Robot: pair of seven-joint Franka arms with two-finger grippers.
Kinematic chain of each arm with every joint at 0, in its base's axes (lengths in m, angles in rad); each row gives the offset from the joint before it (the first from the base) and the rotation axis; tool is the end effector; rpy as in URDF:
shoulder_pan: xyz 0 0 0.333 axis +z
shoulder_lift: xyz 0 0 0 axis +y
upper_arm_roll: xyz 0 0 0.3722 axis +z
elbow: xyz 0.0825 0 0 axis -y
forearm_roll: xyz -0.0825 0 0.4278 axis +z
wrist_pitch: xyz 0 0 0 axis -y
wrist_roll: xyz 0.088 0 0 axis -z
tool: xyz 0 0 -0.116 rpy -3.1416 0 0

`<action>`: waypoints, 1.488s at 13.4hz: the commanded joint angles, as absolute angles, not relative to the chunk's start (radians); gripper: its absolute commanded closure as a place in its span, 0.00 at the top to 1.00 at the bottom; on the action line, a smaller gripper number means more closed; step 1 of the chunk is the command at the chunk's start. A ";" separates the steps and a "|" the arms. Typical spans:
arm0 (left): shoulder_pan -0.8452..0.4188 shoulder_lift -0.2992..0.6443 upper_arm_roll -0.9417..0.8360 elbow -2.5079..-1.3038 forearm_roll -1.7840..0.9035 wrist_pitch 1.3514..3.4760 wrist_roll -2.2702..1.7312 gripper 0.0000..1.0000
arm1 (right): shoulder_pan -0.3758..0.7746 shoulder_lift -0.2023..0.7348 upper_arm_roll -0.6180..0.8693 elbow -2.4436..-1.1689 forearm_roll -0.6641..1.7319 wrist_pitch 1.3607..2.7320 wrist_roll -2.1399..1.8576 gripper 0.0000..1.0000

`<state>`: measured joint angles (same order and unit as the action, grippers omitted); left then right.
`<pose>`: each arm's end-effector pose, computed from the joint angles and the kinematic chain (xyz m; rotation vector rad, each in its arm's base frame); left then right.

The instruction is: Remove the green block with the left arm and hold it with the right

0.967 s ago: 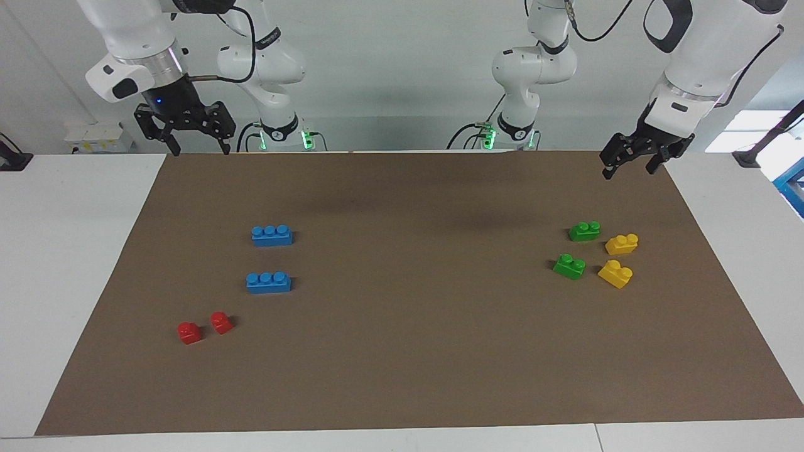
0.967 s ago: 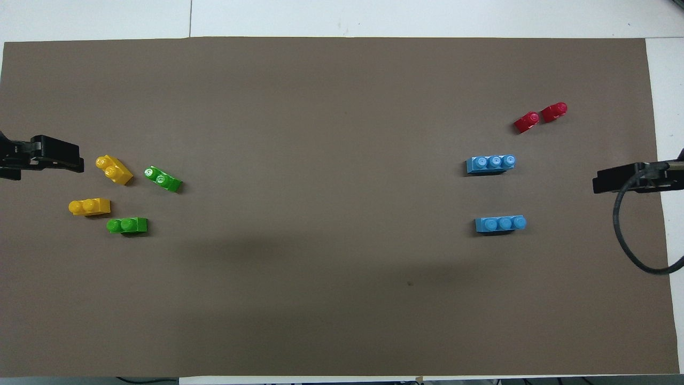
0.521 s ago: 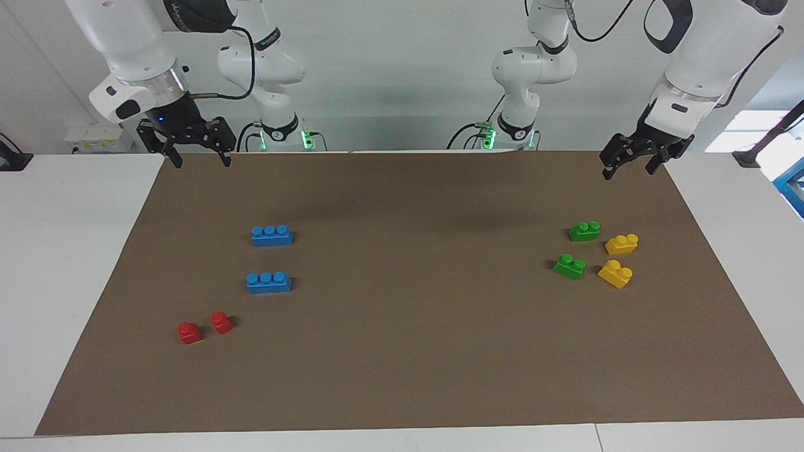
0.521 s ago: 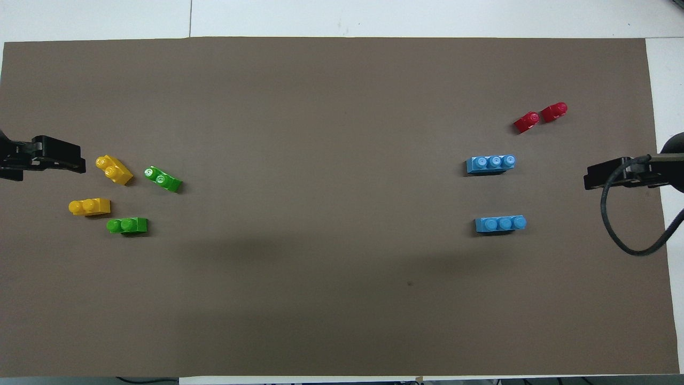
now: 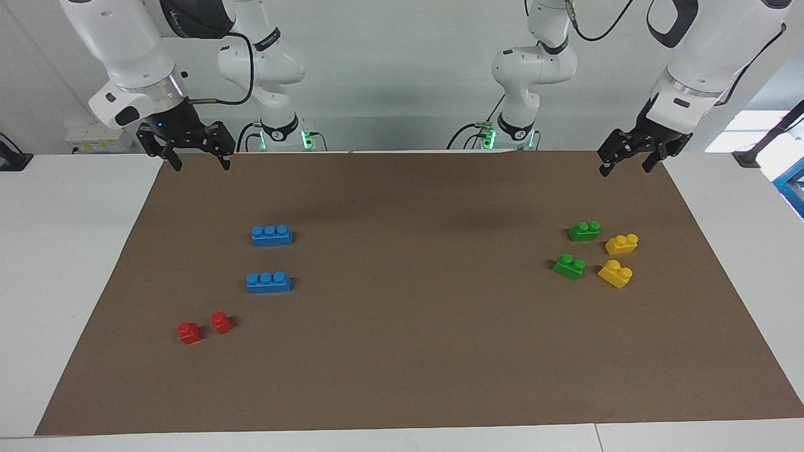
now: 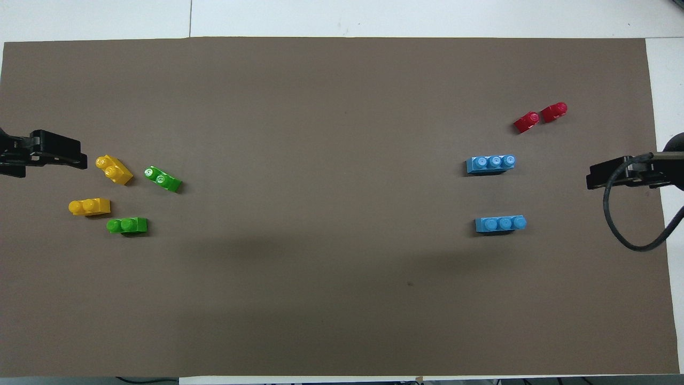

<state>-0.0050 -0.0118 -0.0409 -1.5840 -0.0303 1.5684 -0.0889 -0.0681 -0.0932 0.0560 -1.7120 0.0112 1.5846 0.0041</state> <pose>0.5928 -0.0309 0.6718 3.1114 0.0669 -0.0090 0.5628 -0.0040 0.6541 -3.1349 0.0265 0.0538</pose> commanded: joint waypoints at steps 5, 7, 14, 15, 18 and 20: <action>0.005 0.008 -0.043 -1.548 -0.028 1.539 -0.064 1.00 | -0.077 -0.098 0.061 -1.718 -0.009 1.589 -0.025 0.98; 0.005 0.006 -0.043 -1.548 -0.023 1.537 -0.054 1.00 | -0.077 -0.098 0.063 -1.718 -0.009 1.586 -0.025 0.98; 0.005 0.006 -0.043 -1.551 -0.008 1.537 -0.035 1.00 | -0.075 -0.101 0.061 -1.723 -0.009 1.578 -0.023 0.98; 0.005 0.006 -0.043 -1.549 -0.008 1.539 -0.035 1.00 | -0.075 -0.101 0.061 -1.723 -0.011 1.578 -0.023 0.98; 0.005 0.006 -0.043 -1.551 -0.008 1.539 -0.035 1.00 | -0.075 -0.101 0.061 -1.723 -0.040 1.580 -0.049 0.98; 0.005 0.006 -0.043 -1.549 -0.009 1.539 -0.037 1.00 | -0.075 -0.101 0.063 -1.724 -0.040 1.580 -0.052 0.98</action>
